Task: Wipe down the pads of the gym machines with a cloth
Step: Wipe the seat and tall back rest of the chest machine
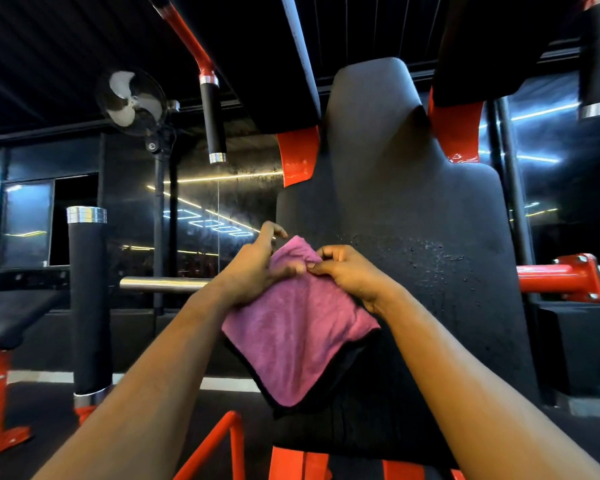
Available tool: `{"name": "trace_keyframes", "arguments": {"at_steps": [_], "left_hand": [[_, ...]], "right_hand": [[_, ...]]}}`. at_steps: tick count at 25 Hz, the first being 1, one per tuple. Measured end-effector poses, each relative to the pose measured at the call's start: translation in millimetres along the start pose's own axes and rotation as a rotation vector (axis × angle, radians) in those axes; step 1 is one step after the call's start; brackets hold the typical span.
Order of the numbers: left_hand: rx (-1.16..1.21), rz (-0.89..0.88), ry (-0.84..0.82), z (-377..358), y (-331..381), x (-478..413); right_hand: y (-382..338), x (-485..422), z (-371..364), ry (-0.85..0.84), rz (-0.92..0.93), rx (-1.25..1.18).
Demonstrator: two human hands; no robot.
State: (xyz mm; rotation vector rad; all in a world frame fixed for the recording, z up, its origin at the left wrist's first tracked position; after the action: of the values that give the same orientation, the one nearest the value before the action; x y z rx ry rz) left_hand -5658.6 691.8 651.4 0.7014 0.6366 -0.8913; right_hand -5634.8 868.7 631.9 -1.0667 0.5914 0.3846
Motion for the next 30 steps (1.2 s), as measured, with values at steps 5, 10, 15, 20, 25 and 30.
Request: {"name": "trace_keyframes", "arguments": {"at_steps": [5, 10, 15, 20, 25, 30], "left_hand": [[-0.196, 0.182, -0.316, -18, -45, 19], [-0.171, 0.057, 0.079, 5, -33, -5], [-0.353, 0.050, 0.230, 46, -25, -69], [-0.663, 0.175, 0.784, 12, 16, -122], [-0.250, 0.250, 0.407, -76, -31, -148], [-0.240, 0.246, 0.423, -58, -26, -170]], "right_hand": [[9, -11, 12, 0.097, -0.056, 0.113], [9, -23, 16, 0.174, 0.032, 0.164], [-42, -70, 61, 0.297, 0.168, 0.640], [-80, -141, 96, 0.439, 0.194, 0.586], [-61, -133, 139, 0.553, 0.533, 0.668], [-13, -112, 157, 0.535, 0.650, 1.317]]}}
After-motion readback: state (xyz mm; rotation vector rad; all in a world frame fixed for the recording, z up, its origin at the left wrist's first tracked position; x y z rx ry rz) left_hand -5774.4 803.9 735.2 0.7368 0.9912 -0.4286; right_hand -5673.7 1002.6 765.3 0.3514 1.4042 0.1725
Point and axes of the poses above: each hand's wrist, its own x-axis away from the middle knuckle, its own z-axis out of the back of the hand, y = z × x, the point moved 5 cm from there along -x, towards the middle knuckle, and after that the axes turned 1 degree about z, right-handed, at the moved point
